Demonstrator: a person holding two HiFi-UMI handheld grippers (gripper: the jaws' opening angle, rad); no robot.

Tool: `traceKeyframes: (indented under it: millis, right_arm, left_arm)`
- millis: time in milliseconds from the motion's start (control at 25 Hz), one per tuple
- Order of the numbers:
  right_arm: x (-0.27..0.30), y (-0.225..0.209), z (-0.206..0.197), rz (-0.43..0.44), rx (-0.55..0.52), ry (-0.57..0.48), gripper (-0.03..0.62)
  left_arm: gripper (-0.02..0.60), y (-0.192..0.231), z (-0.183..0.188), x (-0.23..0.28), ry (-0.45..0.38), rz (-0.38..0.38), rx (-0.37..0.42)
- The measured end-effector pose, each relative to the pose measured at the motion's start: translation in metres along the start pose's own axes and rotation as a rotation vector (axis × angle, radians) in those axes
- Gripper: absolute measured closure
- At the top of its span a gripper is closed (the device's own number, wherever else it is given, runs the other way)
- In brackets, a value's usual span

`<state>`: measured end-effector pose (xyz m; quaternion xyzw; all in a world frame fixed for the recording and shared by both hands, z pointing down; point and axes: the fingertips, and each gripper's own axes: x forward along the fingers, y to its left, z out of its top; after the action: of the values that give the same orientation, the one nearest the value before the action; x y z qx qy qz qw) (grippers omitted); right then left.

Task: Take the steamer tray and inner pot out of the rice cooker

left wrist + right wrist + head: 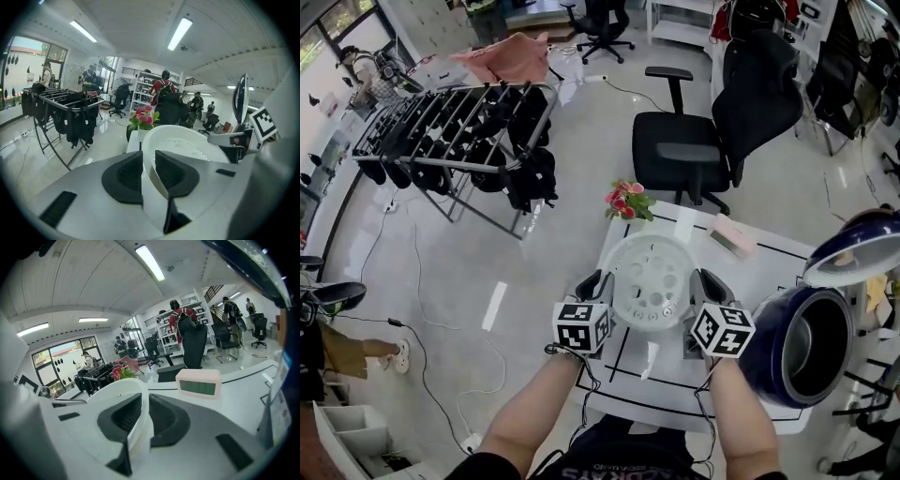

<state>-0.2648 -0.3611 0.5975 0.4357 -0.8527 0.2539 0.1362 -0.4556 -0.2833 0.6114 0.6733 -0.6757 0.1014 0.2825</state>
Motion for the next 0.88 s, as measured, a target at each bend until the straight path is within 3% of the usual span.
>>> traceKeyframes:
  millis: [520,880]
  right_arm:
    - [0.048,-0.018,-0.053,-0.031,0.011,0.133,0.542]
    - [0.057,-0.021,-0.059,-0.036,0.027,0.135,0.543]
  left_arm:
    - [0.506,0.027,-0.03,0.041,0.069,0.01,-0.022]
    - [0.506,0.033,-0.037,0.05,0.08,0.009,-0.029]
